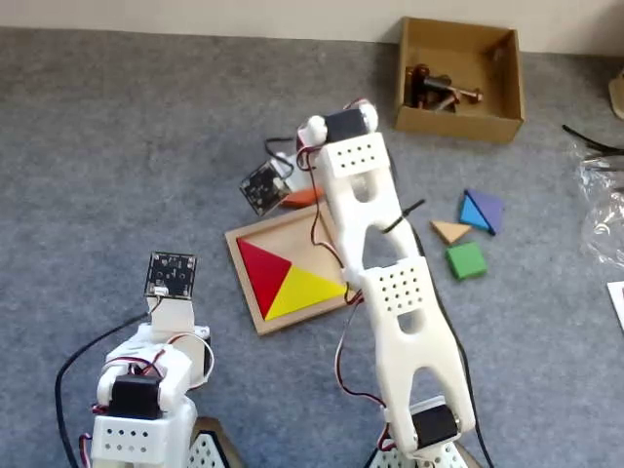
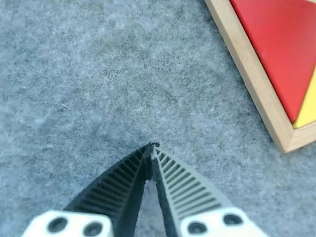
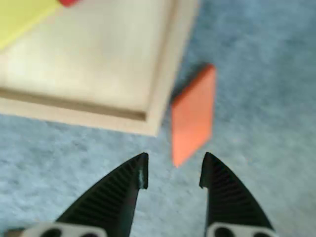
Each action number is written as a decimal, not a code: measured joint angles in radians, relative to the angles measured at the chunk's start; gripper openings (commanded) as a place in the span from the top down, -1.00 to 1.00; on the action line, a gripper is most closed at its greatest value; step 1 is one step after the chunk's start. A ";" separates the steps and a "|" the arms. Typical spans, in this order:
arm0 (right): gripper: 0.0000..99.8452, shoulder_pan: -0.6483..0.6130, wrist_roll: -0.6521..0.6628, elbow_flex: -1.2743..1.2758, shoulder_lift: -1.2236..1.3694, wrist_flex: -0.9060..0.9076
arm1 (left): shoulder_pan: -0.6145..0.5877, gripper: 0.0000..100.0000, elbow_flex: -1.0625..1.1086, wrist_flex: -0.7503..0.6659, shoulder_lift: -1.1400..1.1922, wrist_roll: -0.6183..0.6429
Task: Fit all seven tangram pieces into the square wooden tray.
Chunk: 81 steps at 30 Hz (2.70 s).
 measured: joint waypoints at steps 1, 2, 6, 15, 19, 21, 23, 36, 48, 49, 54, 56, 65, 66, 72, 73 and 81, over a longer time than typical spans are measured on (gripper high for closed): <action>0.66 0.003 0.000 -0.015 -0.002 0.000 | 0.000 0.99 0.000 0.000 0.000 0.000; 0.66 0.006 0.000 -0.026 -0.002 0.000 | 0.000 0.99 0.000 0.000 0.000 0.000; 0.66 0.023 0.000 -0.031 -0.002 -0.034 | 0.000 0.99 0.000 0.000 0.000 0.000; 0.66 0.043 0.000 -0.055 0.158 -0.146 | 0.000 0.99 0.000 0.000 0.000 0.000; 0.66 0.043 0.000 -0.098 0.210 -0.155 | 0.000 0.99 0.000 0.000 0.000 0.000; 0.66 0.041 0.000 -0.138 0.236 -0.161 | 0.000 0.99 0.000 0.000 0.000 0.000; 0.66 0.038 0.000 -0.158 0.258 -0.163 | 0.000 0.99 0.000 0.000 0.000 0.000; 0.66 0.025 0.000 -0.176 0.288 -0.169 | 0.000 0.99 0.000 0.000 0.000 0.000; 0.66 0.025 0.000 -0.176 0.288 -0.153 | 0.000 0.99 0.000 0.000 0.000 0.000; 0.66 0.025 0.000 -0.176 0.288 -0.152 | 0.000 0.99 0.000 0.000 0.000 0.000; 0.66 0.025 0.000 -0.176 0.288 -0.147 | 0.000 0.99 0.000 0.000 0.000 0.000; 0.66 0.023 -0.002 -0.181 0.288 -0.117 | 0.000 0.99 0.000 0.000 0.000 0.000; 0.66 0.012 -0.002 -0.190 0.288 -0.020 | 0.000 0.99 0.000 0.000 0.000 0.000; 0.66 0.012 -0.002 -0.190 0.288 -0.020 | 0.000 0.99 0.000 0.000 0.000 0.000; 0.67 0.012 -0.002 -0.190 0.288 -0.020 | 0.000 0.99 0.000 0.000 0.000 0.000; 0.70 0.012 -0.002 -0.190 0.288 -0.020 | 0.000 0.99 0.000 0.000 0.000 0.000; 0.98 0.029 -0.003 -0.192 0.287 -0.020 | 0.000 0.99 0.000 0.000 0.000 0.000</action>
